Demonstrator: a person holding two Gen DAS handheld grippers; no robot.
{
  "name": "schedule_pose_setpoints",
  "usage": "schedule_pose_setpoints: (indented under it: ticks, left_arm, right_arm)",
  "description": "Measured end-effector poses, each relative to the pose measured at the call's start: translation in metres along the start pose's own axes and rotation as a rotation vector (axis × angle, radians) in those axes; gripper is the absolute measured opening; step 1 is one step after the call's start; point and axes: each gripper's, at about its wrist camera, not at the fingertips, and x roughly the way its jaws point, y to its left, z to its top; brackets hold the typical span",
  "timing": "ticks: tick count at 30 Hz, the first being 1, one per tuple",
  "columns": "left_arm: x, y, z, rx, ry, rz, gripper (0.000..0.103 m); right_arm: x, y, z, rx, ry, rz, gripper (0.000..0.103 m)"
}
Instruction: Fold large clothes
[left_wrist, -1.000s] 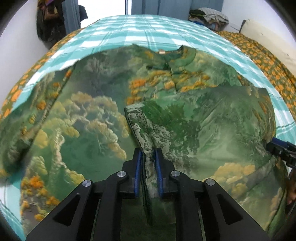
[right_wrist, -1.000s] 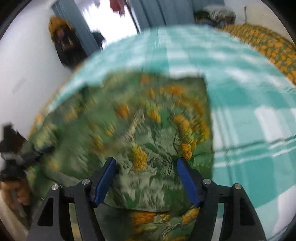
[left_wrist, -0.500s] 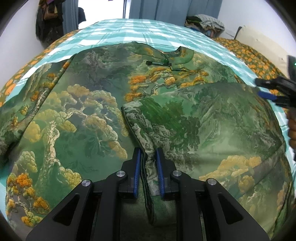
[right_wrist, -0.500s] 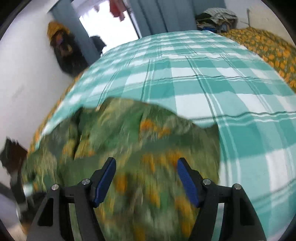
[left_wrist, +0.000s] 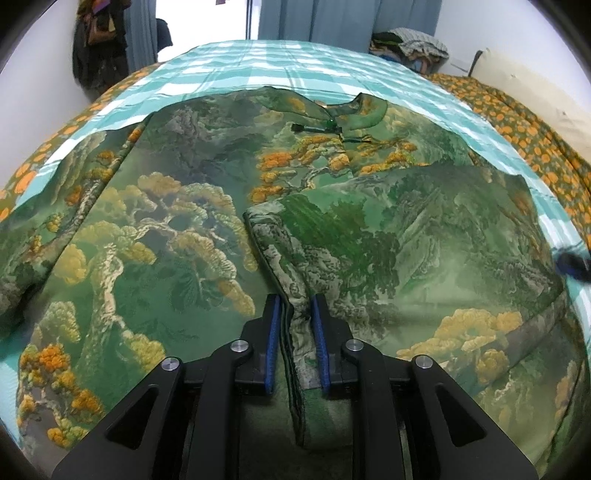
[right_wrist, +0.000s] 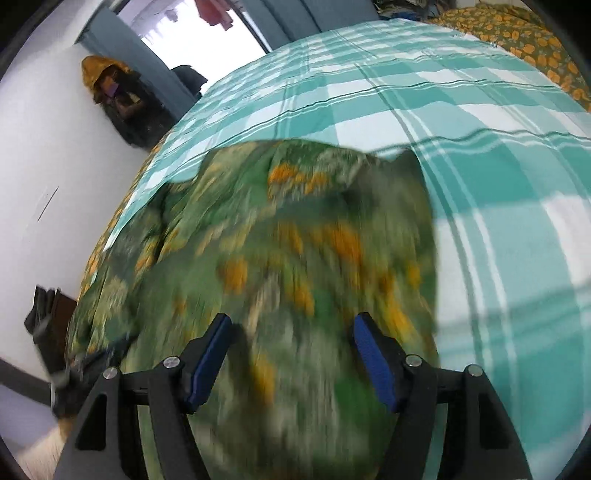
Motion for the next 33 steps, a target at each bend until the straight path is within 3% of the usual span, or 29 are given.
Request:
schedule_pose_setpoints:
  ticks: [2,4,6,7,10,12,16,20,24,27,33]
  left_arm:
    - [-0.008,0.001,-0.001,-0.008,0.006,0.018,0.038]
    - [-0.025,0.006,-0.006,-0.034,0.012,0.024,0.073]
    - [-0.047,0.013,-0.016,-0.058,0.011,0.031,0.089]
    - [-0.059,0.018,-0.023,-0.056,0.015,0.035,0.091]
    - [-0.085,0.033,-0.041,-0.02,0.038,0.081,0.092]
    - [-0.105,0.055,-0.051,-0.002,0.041,0.148,0.092]
    - [-0.135,0.11,-0.057,-0.075,0.018,0.232,0.097]
    - [-0.156,0.195,-0.059,-0.307,-0.011,0.276,0.098]
    - [-0.161,0.296,-0.071,-0.648,-0.042,0.228,0.098]
    - [-0.15,0.349,-0.086,-0.841,-0.051,0.214,0.098]
    - [-0.133,0.414,-0.106,-1.082,-0.135,0.291,0.098]
  right_arm:
    - [-0.013,-0.003,-0.023,0.015,0.018,0.006,0.07]
    - [-0.027,0.002,-0.052,0.008,0.05,-0.038,0.07]
    - [-0.046,0.011,-0.082,-0.016,0.026,-0.069,0.07]
    - [-0.056,0.018,-0.095,-0.038,-0.004,-0.089,0.07]
    - [-0.086,0.048,-0.14,-0.129,-0.085,-0.138,0.072]
    - [-0.098,0.065,-0.17,-0.155,-0.126,-0.18,0.081]
    - [-0.102,0.09,-0.198,-0.212,-0.152,-0.213,0.081]
    - [-0.095,0.103,-0.202,-0.258,-0.116,-0.219,0.081]
    - [-0.092,0.117,-0.205,-0.262,-0.115,-0.201,0.081]
    - [-0.086,0.128,-0.211,-0.292,-0.101,-0.196,0.081]
    - [-0.074,0.144,-0.221,-0.334,-0.065,-0.189,0.081]
